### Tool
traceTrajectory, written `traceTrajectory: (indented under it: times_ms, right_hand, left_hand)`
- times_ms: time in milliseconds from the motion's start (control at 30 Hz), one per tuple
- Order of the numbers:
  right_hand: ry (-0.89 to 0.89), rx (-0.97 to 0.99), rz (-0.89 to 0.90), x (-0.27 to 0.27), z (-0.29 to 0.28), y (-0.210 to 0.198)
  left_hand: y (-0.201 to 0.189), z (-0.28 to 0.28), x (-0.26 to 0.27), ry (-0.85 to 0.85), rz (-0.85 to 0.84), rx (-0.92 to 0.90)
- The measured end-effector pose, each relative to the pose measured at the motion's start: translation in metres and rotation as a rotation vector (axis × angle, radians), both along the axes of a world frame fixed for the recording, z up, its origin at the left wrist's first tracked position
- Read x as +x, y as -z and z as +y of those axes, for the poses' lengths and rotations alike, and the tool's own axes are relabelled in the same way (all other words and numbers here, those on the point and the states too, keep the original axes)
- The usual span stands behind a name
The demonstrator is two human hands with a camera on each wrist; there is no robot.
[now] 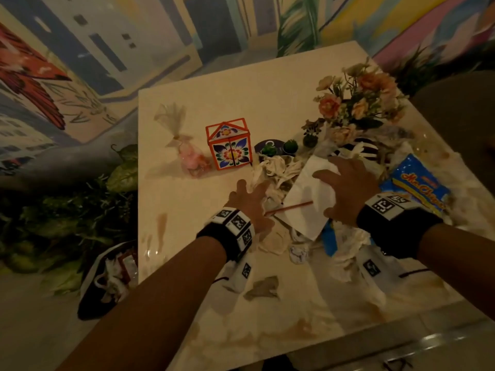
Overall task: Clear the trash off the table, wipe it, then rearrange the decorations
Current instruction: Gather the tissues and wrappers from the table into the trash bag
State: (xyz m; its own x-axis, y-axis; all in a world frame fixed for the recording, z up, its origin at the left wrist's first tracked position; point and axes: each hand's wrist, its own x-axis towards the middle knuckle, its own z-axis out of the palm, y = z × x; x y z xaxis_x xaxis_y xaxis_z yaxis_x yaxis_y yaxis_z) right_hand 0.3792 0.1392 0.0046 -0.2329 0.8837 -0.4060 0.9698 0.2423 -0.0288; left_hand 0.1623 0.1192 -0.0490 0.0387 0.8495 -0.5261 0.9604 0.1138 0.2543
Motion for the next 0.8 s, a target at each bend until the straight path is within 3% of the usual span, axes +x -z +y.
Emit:
traceTrajectory:
  times_ms: [167,300,500,633,800]
  right_hand:
    - [-0.264,-0.048,-0.028,-0.022,0.009,0.011]
    - [-0.369,-0.029,-0.076,-0.041,0.013,0.017]
    - [-0.382,-0.086,-0.177,-0.051,0.021,0.028]
    - [-0.323,-0.158,-0.156,-0.053,0.026,0.031]
    - [-0.341,-0.2,-0.131,-0.05,0.024,0.031]
  left_hand:
    - [0.009,0.004,0.012,0.033,0.044,0.056]
    - [0.013,0.007,0.011,-0.033,0.008,0.068]
    - [0.019,0.004,0.005,-0.074,-0.073,0.112]
    - [0.024,-0.002,-0.006,-0.115,-0.099,0.18]
    - [0.019,-0.004,-0.019,-0.218,-0.166,0.134]
